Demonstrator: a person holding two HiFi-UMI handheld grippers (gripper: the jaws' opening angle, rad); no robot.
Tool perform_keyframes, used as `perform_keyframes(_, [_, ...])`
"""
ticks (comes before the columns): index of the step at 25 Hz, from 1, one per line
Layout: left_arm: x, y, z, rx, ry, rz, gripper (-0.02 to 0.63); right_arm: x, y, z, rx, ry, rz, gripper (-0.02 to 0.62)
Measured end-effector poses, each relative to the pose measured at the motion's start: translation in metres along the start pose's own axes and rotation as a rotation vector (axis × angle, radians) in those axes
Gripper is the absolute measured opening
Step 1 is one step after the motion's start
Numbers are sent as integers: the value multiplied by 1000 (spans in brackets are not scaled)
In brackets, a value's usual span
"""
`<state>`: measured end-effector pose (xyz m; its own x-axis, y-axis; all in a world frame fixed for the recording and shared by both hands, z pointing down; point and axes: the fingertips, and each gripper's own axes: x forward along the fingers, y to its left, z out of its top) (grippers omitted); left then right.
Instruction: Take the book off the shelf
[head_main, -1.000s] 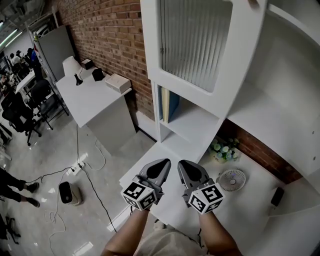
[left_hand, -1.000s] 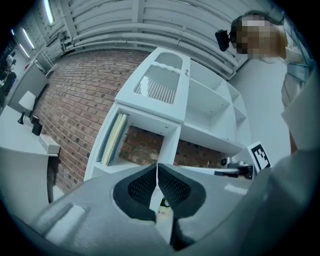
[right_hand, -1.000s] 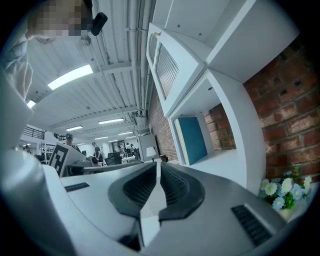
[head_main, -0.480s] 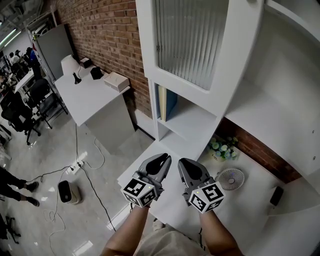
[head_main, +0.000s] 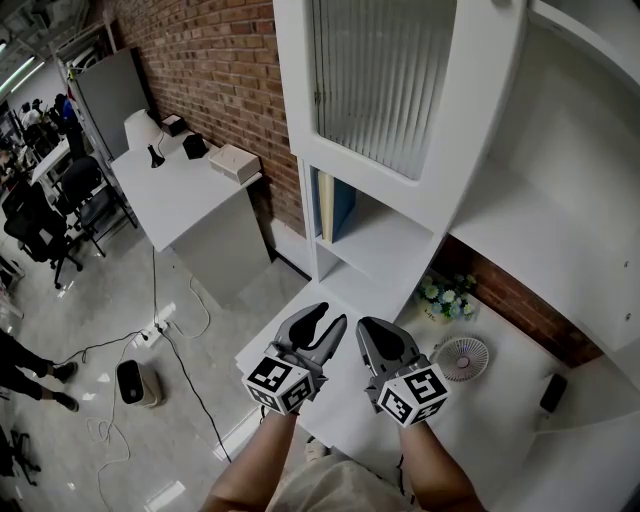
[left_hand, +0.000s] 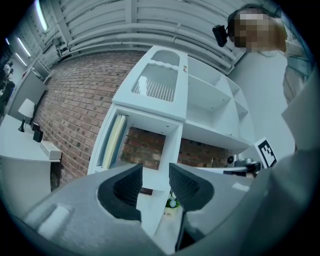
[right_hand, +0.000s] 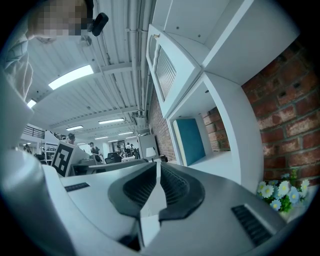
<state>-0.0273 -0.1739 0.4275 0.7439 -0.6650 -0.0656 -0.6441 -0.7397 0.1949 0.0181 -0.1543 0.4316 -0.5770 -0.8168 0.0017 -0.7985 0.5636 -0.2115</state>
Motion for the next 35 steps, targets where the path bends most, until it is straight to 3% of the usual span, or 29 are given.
perform_keyframes(35, [29, 56, 16, 62, -5, 140, 193, 1, -8, -5, -3, 19, -11, 18])
